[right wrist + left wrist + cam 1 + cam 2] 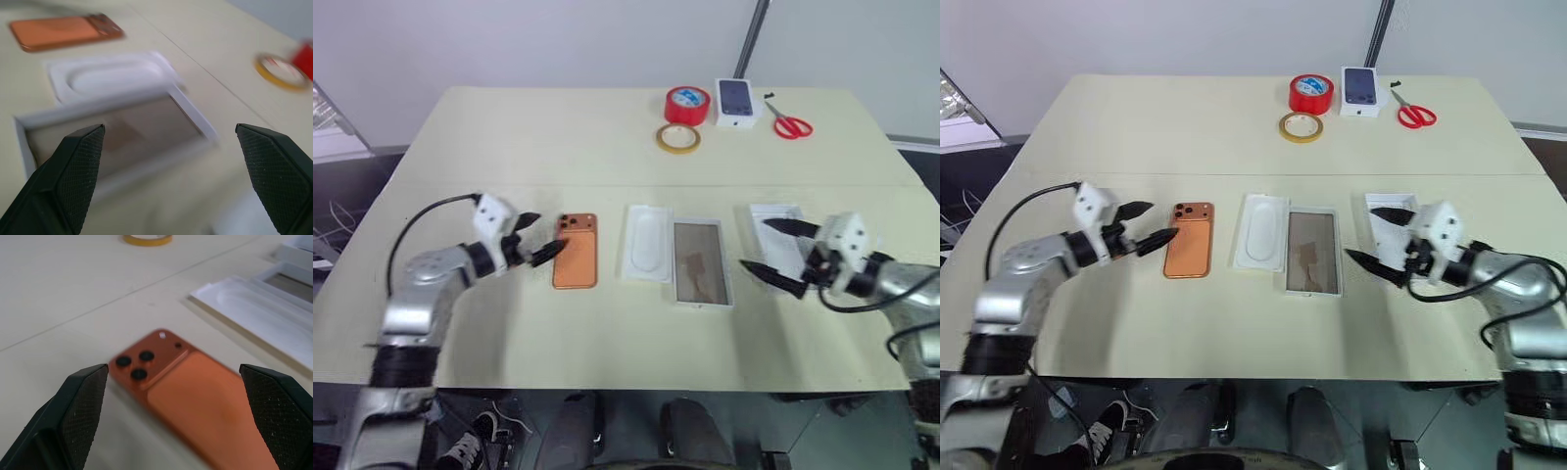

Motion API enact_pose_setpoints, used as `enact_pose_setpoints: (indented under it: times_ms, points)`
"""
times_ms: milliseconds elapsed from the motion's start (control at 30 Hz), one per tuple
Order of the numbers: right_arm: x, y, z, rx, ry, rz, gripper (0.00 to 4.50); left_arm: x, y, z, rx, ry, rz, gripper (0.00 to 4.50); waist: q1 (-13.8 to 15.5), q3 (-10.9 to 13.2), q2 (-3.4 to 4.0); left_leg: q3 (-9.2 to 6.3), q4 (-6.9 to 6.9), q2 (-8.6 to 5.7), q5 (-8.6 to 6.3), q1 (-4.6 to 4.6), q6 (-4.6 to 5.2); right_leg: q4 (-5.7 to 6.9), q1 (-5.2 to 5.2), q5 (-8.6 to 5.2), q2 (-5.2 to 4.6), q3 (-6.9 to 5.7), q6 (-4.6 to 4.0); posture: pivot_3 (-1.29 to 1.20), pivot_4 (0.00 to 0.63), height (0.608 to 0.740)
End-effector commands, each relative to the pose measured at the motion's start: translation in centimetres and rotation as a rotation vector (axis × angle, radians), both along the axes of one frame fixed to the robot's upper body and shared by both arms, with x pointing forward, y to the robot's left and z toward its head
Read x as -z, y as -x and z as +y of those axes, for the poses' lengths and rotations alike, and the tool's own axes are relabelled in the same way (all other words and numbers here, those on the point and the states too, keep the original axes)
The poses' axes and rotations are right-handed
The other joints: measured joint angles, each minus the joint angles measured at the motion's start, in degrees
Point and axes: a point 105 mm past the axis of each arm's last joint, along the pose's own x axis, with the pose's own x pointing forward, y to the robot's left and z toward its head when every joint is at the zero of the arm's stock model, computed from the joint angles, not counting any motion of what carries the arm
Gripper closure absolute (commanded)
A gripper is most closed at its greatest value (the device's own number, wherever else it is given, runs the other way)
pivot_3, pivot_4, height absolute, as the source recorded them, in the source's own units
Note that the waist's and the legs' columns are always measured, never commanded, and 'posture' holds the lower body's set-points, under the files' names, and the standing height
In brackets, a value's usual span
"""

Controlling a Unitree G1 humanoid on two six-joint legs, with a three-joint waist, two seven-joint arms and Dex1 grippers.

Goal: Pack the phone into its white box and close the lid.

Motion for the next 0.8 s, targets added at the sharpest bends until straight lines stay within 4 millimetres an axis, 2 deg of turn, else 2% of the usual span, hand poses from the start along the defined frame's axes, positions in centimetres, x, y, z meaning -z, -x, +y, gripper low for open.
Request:
enact_pose_setpoints:
  times_ms: [33,167,267,433,567,700,800]
  points:
    - [-0.6,-0.2,1.9,-0.063,0.045,-0.048,0.03,0.6,-0.7,-1.5,-0.003,-0.032,0.066,0.0,-0.1,0.0,0.0,0.0,0.01,-0.02,0.0,-0.01,0.01,0.01,0.0,0.0,0.0,-0.01,0.0,0.0,0.15,0.728]
    - [-0.5,-1.0,3.6,-0.097,0.006,-0.05,0.03,0.5,-0.2,-5.3,0.106,0.091,0.207,0.0,-0.1,0.0,-0.02,0.0,0.06,-0.02,0.02,-0.01,0.02,0.09,0.0,0.0,0.07,-0.02,0.02,0.0,0.15,0.728]
    - [-0.1,-1.1,4.2,-0.095,-0.01,-0.049,0.03,0.1,0.1,-6.9,0.141,0.188,0.336,0.0,0.0,0.0,-0.05,-0.02,0.12,-0.02,0.02,-0.01,0.02,0.11,0.04,-0.01,0.1,-0.05,0.03,0.0,0.15,0.728]
    - [0.4,-0.7,4.4,-0.094,-0.016,-0.044,0.03,0.0,0.7,-8.8,0.155,0.224,0.473,0.0,-0.1,0.0,-0.05,-0.03,0.14,-0.02,0.02,0.01,0.03,0.15,0.07,-0.02,0.17,-0.08,0.07,0.0,0.15,0.728]
    - [0.6,-0.6,4.1,-0.078,-0.025,-0.034,0.03,-0.1,1.0,-9.5,0.152,0.36,0.635,0.0,-0.1,0.0,-0.08,-0.04,0.17,-0.02,0.03,0.01,0.02,0.15,0.09,-0.03,0.25,-0.09,0.08,0.0,0.15,0.728]
    - [0.6,-0.7,4.5,-0.075,-0.033,-0.043,0.03,0.4,0.7,-9.7,0.135,0.374,0.686,0.0,-0.2,0.0,-0.08,-0.06,0.16,0.01,0.08,0.03,-0.07,0.17,0.08,-0.03,0.33,-0.09,0.08,0.0,0.15,0.728]
    - [0.7,-0.7,4.5,-0.066,-0.034,-0.049,0.03,1.6,0.8,-10.6,0.127,0.284,0.73,0.0,-0.2,0.0,-0.08,-0.06,0.16,0.01,0.24,0.03,-0.34,0.17,0.09,-0.03,0.34,-0.08,0.08,0.0,0.15,0.728]
